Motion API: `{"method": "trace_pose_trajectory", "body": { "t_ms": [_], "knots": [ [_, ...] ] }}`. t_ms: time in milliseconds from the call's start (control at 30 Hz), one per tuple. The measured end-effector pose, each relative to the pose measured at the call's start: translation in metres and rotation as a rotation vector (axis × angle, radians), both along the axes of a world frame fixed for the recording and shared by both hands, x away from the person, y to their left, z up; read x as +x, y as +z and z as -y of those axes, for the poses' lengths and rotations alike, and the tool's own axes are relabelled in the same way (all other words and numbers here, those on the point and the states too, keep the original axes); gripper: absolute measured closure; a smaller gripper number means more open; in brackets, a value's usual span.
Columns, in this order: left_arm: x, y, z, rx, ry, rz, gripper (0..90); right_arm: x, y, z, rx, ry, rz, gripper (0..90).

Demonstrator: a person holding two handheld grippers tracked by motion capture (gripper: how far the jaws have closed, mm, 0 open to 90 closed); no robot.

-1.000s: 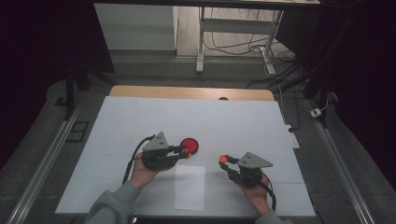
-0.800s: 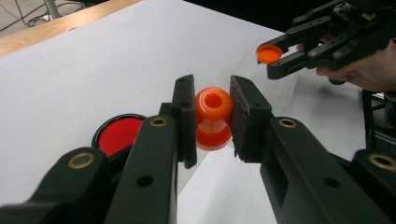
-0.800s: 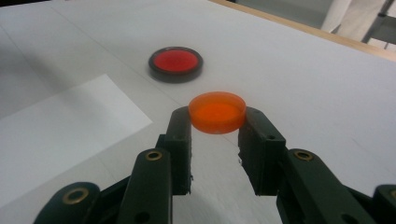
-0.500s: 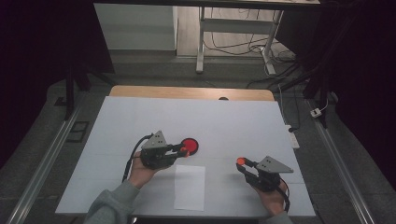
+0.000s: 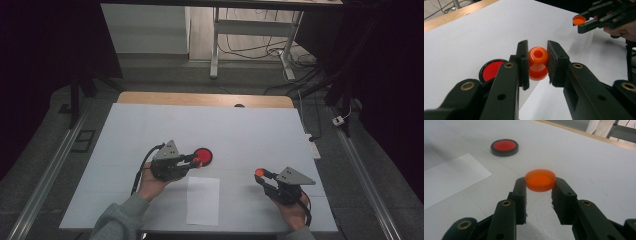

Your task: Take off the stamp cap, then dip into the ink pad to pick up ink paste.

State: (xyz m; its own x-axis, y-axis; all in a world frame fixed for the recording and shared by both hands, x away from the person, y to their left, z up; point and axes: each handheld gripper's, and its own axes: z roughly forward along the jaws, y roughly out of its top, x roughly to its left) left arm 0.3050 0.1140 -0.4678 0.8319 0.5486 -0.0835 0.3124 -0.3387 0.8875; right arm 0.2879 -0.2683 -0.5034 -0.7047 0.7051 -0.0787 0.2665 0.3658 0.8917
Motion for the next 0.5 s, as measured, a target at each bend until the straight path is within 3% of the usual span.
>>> {"method": "trace_pose_trajectory", "body": {
  "t_ms": [500],
  "knots": [
    [0.0060, 0.0031, 0.0000, 0.009, 0.011, 0.007, 72.8, 0.0002, 0.0006, 0.0003, 0.003, 0.000, 0.002, 64.7]
  ]
}}
